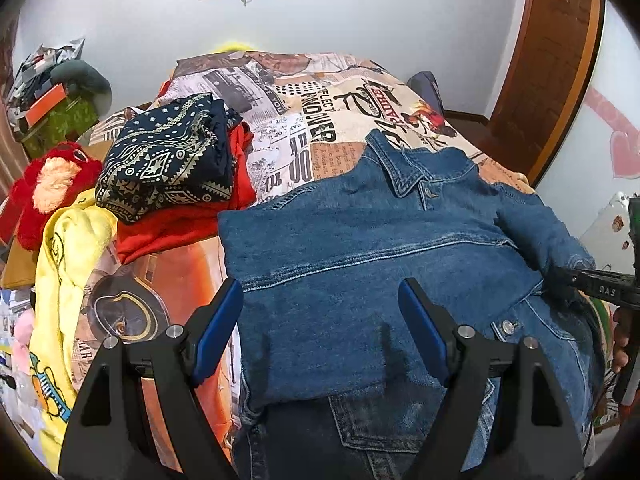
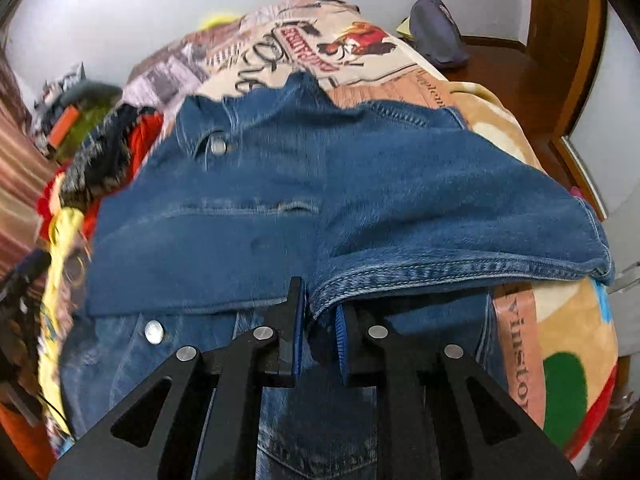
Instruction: Fold large clothes
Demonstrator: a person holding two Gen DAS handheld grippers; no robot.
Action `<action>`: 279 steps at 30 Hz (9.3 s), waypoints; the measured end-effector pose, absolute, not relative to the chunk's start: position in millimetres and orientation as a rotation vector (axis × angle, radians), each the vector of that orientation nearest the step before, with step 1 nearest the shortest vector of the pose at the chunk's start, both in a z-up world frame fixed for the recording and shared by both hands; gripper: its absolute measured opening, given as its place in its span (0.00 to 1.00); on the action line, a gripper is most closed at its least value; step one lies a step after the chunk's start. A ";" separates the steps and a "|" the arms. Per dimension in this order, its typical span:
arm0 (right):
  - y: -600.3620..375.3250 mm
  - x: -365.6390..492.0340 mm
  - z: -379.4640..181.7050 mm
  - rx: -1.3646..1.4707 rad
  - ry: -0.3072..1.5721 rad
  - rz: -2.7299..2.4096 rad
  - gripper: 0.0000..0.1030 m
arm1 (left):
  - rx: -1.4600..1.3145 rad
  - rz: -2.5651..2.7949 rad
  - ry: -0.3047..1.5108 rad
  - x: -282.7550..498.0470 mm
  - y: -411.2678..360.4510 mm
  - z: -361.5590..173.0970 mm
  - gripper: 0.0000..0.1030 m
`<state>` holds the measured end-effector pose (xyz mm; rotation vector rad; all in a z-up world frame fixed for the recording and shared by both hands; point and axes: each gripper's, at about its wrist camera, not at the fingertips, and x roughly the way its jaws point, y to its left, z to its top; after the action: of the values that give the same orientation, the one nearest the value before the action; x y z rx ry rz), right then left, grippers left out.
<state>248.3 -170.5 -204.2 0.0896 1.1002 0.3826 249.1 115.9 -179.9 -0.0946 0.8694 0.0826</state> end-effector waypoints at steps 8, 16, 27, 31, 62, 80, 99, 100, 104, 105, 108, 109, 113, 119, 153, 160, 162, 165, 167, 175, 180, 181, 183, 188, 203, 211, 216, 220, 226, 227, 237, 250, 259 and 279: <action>-191.4 233.1 -179.9 0.086 1.083 0.405 0.43 | -0.079 0.058 0.872 253.3 105.8 -181.2 0.77; -263.1 247.4 -173.0 0.309 1.042 0.196 0.44 | -0.062 0.026 0.883 262.4 91.1 -184.2 0.77; -330.2 282.3 -233.5 0.805 1.090 0.048 0.44 | -0.041 0.019 0.900 265.3 83.7 -186.0 0.77; -339.5 284.7 -255.4 0.928 1.097 0.034 0.44 | -0.056 0.028 0.905 265.8 87.9 -187.5 0.77; -314.1 288.9 -168.9 0.604 0.888 -0.019 0.10 | -0.131 0.048 0.864 248.7 112.1 -175.3 0.77; -81.4 264.1 -83.5 0.291 0.840 0.624 0.09 | -0.155 0.062 0.744 215.1 133.5 -140.3 0.77; 13.9 234.1 -168.8 -0.130 1.188 0.786 0.30 | -0.220 0.096 0.771 203.1 156.3 -152.6 0.77; 10.5 233.0 -165.1 -0.121 1.181 0.789 0.30 | -0.218 0.093 0.775 205.2 154.3 -152.6 0.77; -19.7 238.2 -133.8 -0.045 1.086 0.764 0.30 | -0.204 0.069 0.791 215.7 142.6 -152.1 0.77; -26.6 239.2 -125.2 -0.041 1.054 0.751 0.30 | -0.201 0.058 0.798 219.7 138.5 -152.4 0.77; -59.7 242.7 -94.1 -0.001 0.951 0.708 0.34 | -0.206 0.014 0.825 232.7 126.0 -154.8 0.77; -68.1 243.3 -88.1 0.010 0.926 0.690 0.39 | -0.214 -0.007 0.836 238.0 121.1 -155.9 0.77; -111.0 242.8 -64.7 0.009 0.794 0.560 0.47 | -0.212 -0.076 0.875 257.2 102.0 -160.6 0.77; -159.2 241.9 -66.9 -0.113 0.752 0.378 0.47 | -0.163 -0.120 0.939 286.8 73.7 -176.6 0.77; -159.8 255.1 -212.5 -0.099 1.123 0.315 0.47 | -0.086 0.051 0.870 267.9 105.4 -187.1 0.28; -157.3 253.6 -215.4 -0.150 1.099 0.291 0.50 | -0.213 0.039 0.970 253.3 136.5 -216.2 0.30; -156.4 253.5 -216.2 -0.151 1.094 0.284 0.53 | -0.249 0.027 0.996 247.4 140.9 -225.6 0.32; -157.8 252.3 -218.3 -0.139 1.087 0.270 0.58 | -0.270 0.077 1.007 237.3 152.4 -232.6 0.52; -159.1 253.1 -218.9 -0.124 1.090 0.271 0.61 | -0.313 0.095 1.004 228.4 165.0 -233.0 0.58; -165.0 258.4 -209.6 -0.094 1.080 0.277 0.62 | -0.290 0.201 0.981 217.0 203.6 -217.4 0.62; -175.9 264.8 -184.0 -0.102 0.983 0.251 0.62 | -0.272 0.215 0.951 236.4 217.0 -207.0 0.62; -178.4 266.4 -180.3 -0.100 0.965 0.246 0.62 | -0.267 0.205 0.942 242.7 217.5 -204.7 0.62; -187.4 271.2 -169.1 -0.087 0.910 0.223 0.62 | -0.257 0.181 0.931 253.4 217.2 -202.9 0.62; -207.9 291.4 -163.0 -0.040 0.885 0.175 0.62 | -0.229 0.155 0.962 290.2 216.3 -214.8 0.62; -239.0 363.8 -241.7 0.310 1.156 0.293 0.62 | -0.647 -0.039 1.096 337.5 254.5 -296.1 0.62; -203.2 383.6 -251.0 0.158 1.140 0.276 0.41 | -0.636 -0.066 1.048 357.3 250.5 -301.9 0.43; -205.0 382.9 -242.6 0.144 1.126 0.267 0.14 | -0.435 0.050 1.015 359.3 234.2 -279.1 0.12; -206.0 372.6 -214.3 0.133 1.040 0.277 0.12 | -0.133 0.116 0.910 347.5 194.3 -233.8 0.08; -188.8 348.3 -149.3 0.005 0.884 0.319 0.12 | -0.218 0.009 0.793 339.3 201.5 -160.1 0.07; -186.4 344.2 -137.8 -0.001 0.856 0.332 0.12 | -0.240 -0.012 0.784 340.2 203.4 -152.2 0.07; -148.4 337.8 -69.7 -0.009 0.664 0.440 0.12 | -0.224 -0.051 0.643 345.9 196.1 -80.3 0.07; -116.2 416.4 -88.6 -0.052 0.667 0.395 0.12 | -0.073 0.124 0.662 429.5 215.7 -100.4 0.07; -120.4 488.3 -176.7 -0.114 0.861 0.249 0.12 | 0.048 0.320 0.813 493.7 238.9 -184.7 0.08; -164.1 432.3 -133.7 -0.083 0.948 0.278 0.36 | 0.010 0.241 0.841 435.2 221.4 -149.3 0.45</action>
<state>432.3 -164.1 -133.7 -0.0827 0.9482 0.2779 435.2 221.4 -149.3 0.0102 0.8412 0.2412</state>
